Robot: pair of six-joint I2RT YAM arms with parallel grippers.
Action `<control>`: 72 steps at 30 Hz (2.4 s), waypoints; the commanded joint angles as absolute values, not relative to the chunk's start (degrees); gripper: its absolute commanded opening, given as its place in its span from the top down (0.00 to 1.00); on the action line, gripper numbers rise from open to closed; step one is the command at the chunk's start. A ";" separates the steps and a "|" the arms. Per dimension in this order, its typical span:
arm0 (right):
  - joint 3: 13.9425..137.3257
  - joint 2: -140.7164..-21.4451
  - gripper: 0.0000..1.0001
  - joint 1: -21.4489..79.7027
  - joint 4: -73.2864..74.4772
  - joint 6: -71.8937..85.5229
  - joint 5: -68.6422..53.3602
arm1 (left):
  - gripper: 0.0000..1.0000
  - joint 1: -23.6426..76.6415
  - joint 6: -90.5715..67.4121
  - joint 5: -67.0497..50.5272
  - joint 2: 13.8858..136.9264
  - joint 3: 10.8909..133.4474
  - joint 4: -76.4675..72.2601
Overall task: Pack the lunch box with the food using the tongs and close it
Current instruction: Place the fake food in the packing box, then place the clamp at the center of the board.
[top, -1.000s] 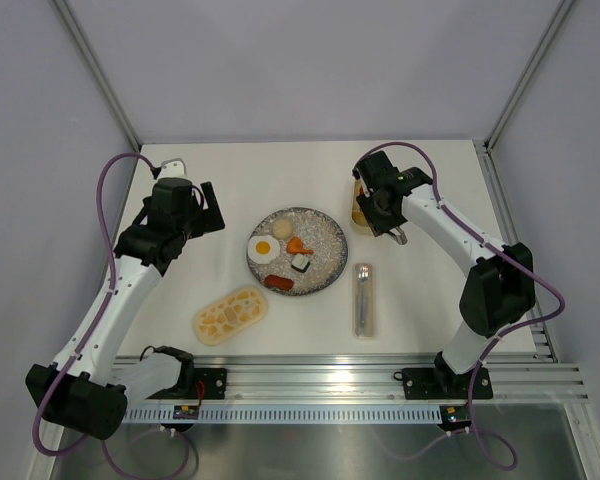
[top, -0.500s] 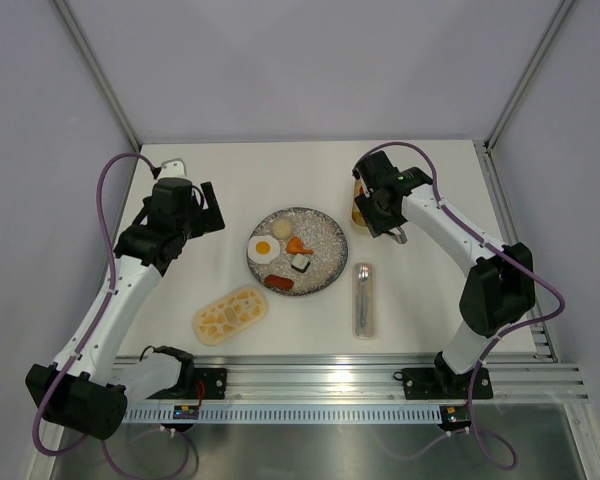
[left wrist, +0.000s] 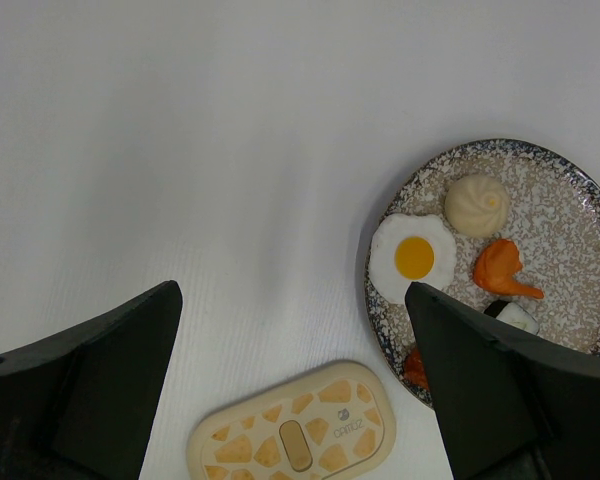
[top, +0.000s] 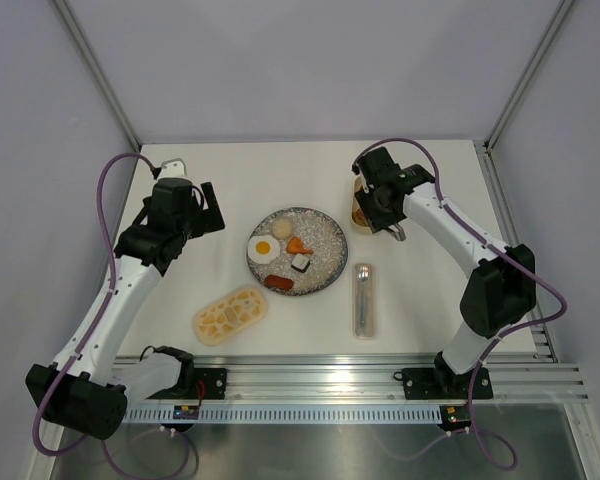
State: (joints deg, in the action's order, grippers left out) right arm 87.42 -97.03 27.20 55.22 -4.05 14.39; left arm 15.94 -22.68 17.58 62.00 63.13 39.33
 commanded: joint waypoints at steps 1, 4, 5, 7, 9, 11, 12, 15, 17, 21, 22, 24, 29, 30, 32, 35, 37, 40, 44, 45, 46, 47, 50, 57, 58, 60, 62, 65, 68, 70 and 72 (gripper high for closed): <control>90.26 -93.52 0.48 26.89 53.88 -3.69 13.27 | 0.01 15.73 -22.41 18.28 62.14 62.67 36.74; 90.35 -93.69 0.55 26.89 53.88 -3.34 13.53 | 0.01 15.73 -22.50 18.28 62.14 62.67 36.74; 90.44 -93.87 0.58 26.89 53.88 -3.17 13.80 | 0.01 15.73 -22.50 18.19 62.14 62.67 36.65; 90.70 -94.74 0.62 26.89 53.70 -2.20 14.50 | 0.01 15.73 -22.50 18.19 62.14 62.67 36.65; 91.31 -95.97 0.63 26.89 53.79 -1.15 15.73 | 0.01 15.73 -22.50 18.19 62.23 62.67 36.65; 91.76 -96.76 0.64 26.89 53.96 -0.70 16.08 | 0.01 15.73 -22.50 18.19 62.14 62.67 36.56; 92.28 -97.64 0.64 26.89 54.05 -0.36 16.00 | 0.01 15.82 -22.50 18.19 62.23 62.58 36.65; 92.72 -98.70 0.64 26.89 53.97 -0.35 16.08 | 0.01 15.82 -22.50 18.28 62.14 62.67 36.83; 92.72 -99.05 0.64 26.90 53.62 -0.35 15.82 | 0.01 15.73 -22.50 18.37 62.14 62.75 36.83; 93.34 -100.80 0.65 26.89 53.70 -0.35 15.03 | 0.01 15.73 -22.50 18.54 62.23 62.93 36.91; 93.43 -101.07 0.65 26.98 53.79 -0.35 15.12 | 0.01 15.82 -22.50 18.46 62.23 63.02 36.91; 93.51 -101.86 0.65 26.89 53.88 -0.35 14.94 | 0.01 15.82 -22.50 18.46 62.31 63.10 36.91; 93.52 -102.04 0.66 26.98 53.88 -0.61 12.84 | 0.01 15.73 -22.41 18.63 62.31 63.37 37.00; 93.43 -101.87 0.66 26.90 53.88 -0.79 12.75 | 0.01 15.73 -22.33 18.55 62.40 63.46 37.00; 93.25 -101.69 0.66 26.89 53.88 -0.88 12.39 | 0.01 15.73 -22.50 18.54 62.49 63.54 37.00; 93.25 -101.34 0.66 26.98 54.05 -0.88 12.48 | 0.01 15.73 -22.59 18.37 62.93 63.63 37.00; 93.16 -100.81 0.66 26.90 53.88 -0.79 13.00 | 0.01 15.82 -22.59 18.28 63.19 63.81 36.92; 93.60 -99.93 0.66 26.89 53.88 -0.53 13.62 | 0.01 15.73 -22.68 18.11 63.54 64.07 36.91; 94.74 -97.83 0.66 26.90 53.79 -0.35 14.24 | 0.01 15.73 -22.59 18.11 63.81 64.25 36.91; 94.92 -97.47 0.66 26.89 53.88 -0.35 14.59 | 0.01 15.82 -22.59 18.11 63.81 64.25 36.91; 95.10 -97.21 0.66 26.89 53.79 -0.35 15.20 | 0.01 15.73 -22.59 18.02 63.90 64.25 36.91; 95.18 -96.60 0.66 26.89 53.79 1.74 15.64 | 0.01 15.73 -22.67 18.02 63.98 64.16 36.91; 94.40 -94.58 0.65 26.81 52.82 4.21 18.97 | 0.01 15.82 -22.68 18.02 63.98 64.07 36.83; 86.32 -89.21 0.64 23.30 45.62 8.26 26.27 | 0.01 15.73 -22.50 18.02 63.46 63.81 36.83; 85.26 -88.69 0.64 21.99 43.79 8.78 28.63 | 0.01 15.73 -22.50 18.10 63.37 63.72 36.83; 81.40 -87.02 0.64 20.31 41.41 9.93 30.14 | 0.01 15.73 -22.41 18.28 63.19 63.63 36.91; 77.55 -85.44 0.63 17.42 38.16 11.59 31.64 | 0.01 15.73 -22.41 18.28 63.02 63.54 37.00; 73.14 -84.46 0.62 12.77 34.02 13.18 30.33 | 0.01 15.73 -22.50 18.28 62.84 63.37 37.09; 71.02 -85.60 0.61 8.72 31.38 14.06 27.43 | 0.01 15.73 -22.50 18.28 62.58 63.37 37.18; 70.32 -86.57 0.61 7.39 29.71 14.68 26.20 | 0.01 15.73 -22.50 18.19 62.58 63.37 37.27; 69.61 -88.06 0.61 6.25 28.66 15.29 25.67 | 0.01 15.73 -22.59 18.11 62.40 63.37 37.35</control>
State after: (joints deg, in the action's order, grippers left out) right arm 69.76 -87.33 7.11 35.00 12.88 26.52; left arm 15.94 -22.70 17.58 63.81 63.11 39.33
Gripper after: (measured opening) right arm 0.390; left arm 0.988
